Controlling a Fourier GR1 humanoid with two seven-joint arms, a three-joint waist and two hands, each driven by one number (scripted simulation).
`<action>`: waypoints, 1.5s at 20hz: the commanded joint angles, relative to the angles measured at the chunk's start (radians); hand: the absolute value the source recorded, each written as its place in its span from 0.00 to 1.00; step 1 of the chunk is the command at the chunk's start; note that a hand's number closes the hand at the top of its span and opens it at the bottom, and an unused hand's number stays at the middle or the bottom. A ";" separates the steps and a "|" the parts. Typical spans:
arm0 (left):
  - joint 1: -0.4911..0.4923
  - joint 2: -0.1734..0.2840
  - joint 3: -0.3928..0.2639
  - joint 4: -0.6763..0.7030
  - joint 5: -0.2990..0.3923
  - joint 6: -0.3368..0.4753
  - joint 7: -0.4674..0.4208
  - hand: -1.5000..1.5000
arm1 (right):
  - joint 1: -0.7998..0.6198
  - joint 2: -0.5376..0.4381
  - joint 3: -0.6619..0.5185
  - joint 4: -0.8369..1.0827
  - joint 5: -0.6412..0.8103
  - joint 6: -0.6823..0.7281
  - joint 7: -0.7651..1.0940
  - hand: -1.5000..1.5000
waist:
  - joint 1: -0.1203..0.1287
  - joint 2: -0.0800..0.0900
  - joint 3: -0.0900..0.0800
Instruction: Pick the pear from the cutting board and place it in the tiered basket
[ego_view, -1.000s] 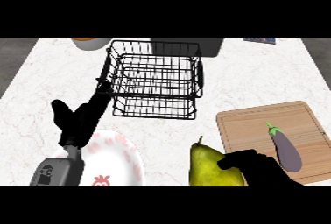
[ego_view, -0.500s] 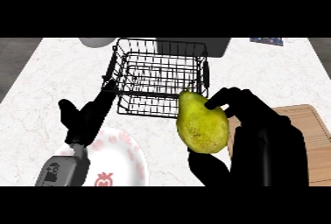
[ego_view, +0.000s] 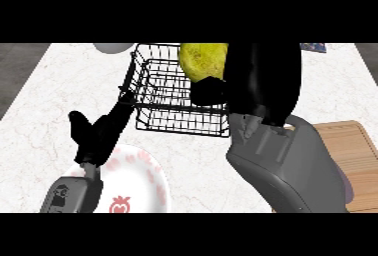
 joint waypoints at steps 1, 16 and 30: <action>-0.014 -0.012 -0.008 0.009 -0.011 0.006 -0.016 0.50 | -0.124 0.007 -0.034 0.256 -0.068 -0.183 0.076 1.00 | -0.002 0.003 0.001; -0.060 -0.012 -0.003 0.026 0.006 -0.020 -0.008 0.50 | -0.238 0.007 -0.035 0.700 -0.484 -0.749 -0.301 0.00 | 0.032 0.014 0.002; -0.028 -0.027 0.009 0.048 -0.006 0.007 -0.029 0.50 | -0.377 0.007 -0.036 0.924 -0.507 -1.187 -0.334 0.00 | -0.026 -0.005 0.002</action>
